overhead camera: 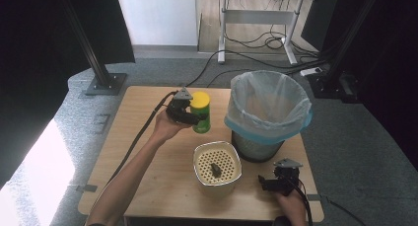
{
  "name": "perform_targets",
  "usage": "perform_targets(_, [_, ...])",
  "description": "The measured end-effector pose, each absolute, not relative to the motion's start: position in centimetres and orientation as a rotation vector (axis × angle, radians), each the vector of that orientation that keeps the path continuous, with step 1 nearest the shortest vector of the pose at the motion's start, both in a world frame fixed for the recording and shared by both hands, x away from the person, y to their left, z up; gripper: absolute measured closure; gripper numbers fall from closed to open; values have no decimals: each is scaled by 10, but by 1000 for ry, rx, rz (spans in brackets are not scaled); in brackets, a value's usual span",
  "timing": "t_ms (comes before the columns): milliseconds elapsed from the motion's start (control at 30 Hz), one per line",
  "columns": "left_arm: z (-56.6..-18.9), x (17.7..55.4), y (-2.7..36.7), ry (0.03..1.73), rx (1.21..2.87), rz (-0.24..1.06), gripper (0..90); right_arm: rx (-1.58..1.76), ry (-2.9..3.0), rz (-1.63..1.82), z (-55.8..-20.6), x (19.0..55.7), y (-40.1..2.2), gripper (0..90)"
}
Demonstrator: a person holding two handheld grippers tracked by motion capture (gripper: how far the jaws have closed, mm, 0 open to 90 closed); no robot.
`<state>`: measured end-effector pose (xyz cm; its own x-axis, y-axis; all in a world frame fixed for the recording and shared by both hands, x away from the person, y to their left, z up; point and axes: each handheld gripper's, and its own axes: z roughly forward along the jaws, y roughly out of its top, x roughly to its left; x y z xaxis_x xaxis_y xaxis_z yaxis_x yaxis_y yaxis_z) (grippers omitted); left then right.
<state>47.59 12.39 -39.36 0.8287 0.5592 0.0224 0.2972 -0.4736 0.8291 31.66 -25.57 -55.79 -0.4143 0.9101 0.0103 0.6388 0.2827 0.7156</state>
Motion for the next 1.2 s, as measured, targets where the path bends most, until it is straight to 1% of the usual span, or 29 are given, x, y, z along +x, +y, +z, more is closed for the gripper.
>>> perform_targets(533, [-340, 473, 135, 591, 2082, 363, 245, 1395, 2156, 917, -558, 317, -256, 0])
perform_targets(867, [-307, 472, 126, 547, 2091, 334, 245, 1396, 2155, 917, -558, 317, -256, 0])
perform_targets(1200, [-278, 470, 115, 509, 2113, 332, 246, 1395, 2158, 916, -558, 317, -256, 0])
